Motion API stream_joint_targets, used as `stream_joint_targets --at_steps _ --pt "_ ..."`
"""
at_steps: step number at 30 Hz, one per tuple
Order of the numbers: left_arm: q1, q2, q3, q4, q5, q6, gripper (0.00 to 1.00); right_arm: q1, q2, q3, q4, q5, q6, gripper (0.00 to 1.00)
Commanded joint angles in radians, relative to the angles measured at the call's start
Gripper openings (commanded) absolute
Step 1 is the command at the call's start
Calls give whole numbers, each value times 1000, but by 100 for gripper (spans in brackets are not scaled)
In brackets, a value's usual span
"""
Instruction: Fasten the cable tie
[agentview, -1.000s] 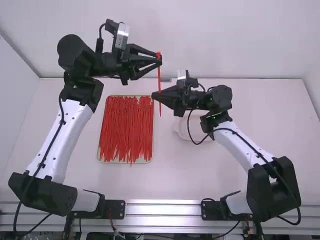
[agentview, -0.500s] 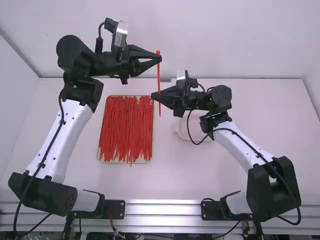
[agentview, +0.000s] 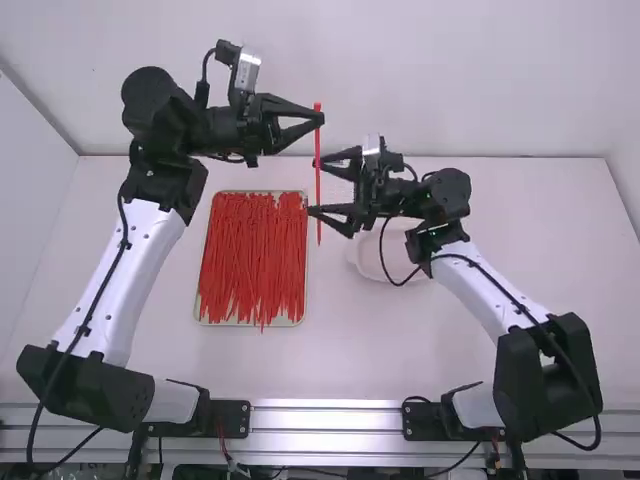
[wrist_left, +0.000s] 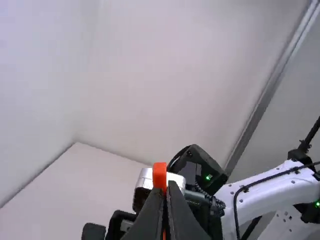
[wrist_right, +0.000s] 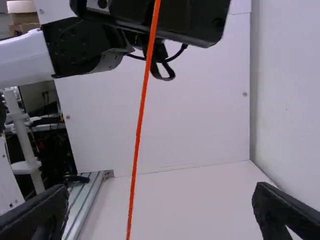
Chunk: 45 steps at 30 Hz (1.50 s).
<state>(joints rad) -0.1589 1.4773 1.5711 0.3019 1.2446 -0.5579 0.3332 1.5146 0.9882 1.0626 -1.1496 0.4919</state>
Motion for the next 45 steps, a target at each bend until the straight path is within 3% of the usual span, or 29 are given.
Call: stream_joint_targets --at_steps 1,8,15,26,30,34,39,45 --pt "31 -2 -2 -22 -16 -3 2 -15 2 26 -2 -9 6 98" --pt "77 3 -2 -123 -61 -4 1 -64 2 26 -125 -24 -55 99" --pt "83 77 -2 -120 -113 -83 1 -106 2 26 -119 -65 -127 99" --pt "108 261 -2 48 -83 -378 2 -104 2 26 -151 -66 -629 98" --pt "136 301 -2 45 -75 -448 2 -105 2 26 -155 -143 -832 99" --pt "138 306 -2 -71 -75 -449 2 -109 2 26 -155 -276 -1068 99" --pt "131 306 -2 -130 -68 -485 2 -115 2 26 -155 -301 -1176 99" --pt "126 306 -2 -79 11 -591 2 -119 2 3 -155 -302 -1369 99"
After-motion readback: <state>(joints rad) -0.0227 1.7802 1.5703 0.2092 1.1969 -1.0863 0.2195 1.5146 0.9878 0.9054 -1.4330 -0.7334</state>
